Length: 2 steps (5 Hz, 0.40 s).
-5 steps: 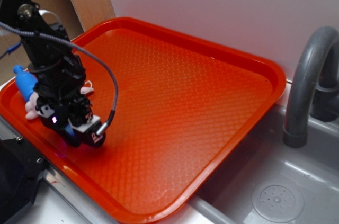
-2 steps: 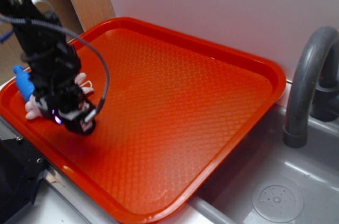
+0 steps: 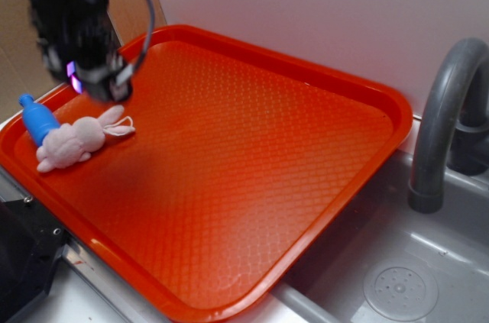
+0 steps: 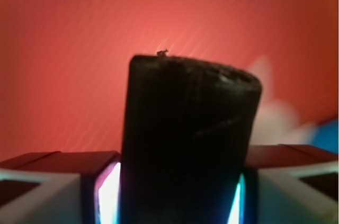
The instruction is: Grab the black box.
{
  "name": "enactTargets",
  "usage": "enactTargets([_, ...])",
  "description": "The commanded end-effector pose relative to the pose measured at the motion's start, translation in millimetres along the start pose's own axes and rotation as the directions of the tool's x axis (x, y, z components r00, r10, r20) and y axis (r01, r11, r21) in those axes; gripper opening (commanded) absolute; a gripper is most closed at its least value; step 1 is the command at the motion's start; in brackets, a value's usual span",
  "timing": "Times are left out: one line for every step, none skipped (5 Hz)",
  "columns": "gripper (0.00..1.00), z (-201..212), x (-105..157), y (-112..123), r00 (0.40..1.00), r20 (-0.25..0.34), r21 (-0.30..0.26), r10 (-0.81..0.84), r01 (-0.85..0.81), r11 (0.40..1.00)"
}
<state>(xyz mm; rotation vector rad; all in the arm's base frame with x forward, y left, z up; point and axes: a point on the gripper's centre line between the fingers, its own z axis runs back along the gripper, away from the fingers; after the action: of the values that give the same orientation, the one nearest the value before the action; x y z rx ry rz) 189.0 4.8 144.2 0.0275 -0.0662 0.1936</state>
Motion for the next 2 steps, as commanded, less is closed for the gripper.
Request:
enactTargets([0.0,70,25,-1,0.985,-0.008,0.002,-0.171,0.171,0.985])
enactTargets([0.0,80,18,-2,0.978,-0.04,0.036,-0.203,0.205,0.978])
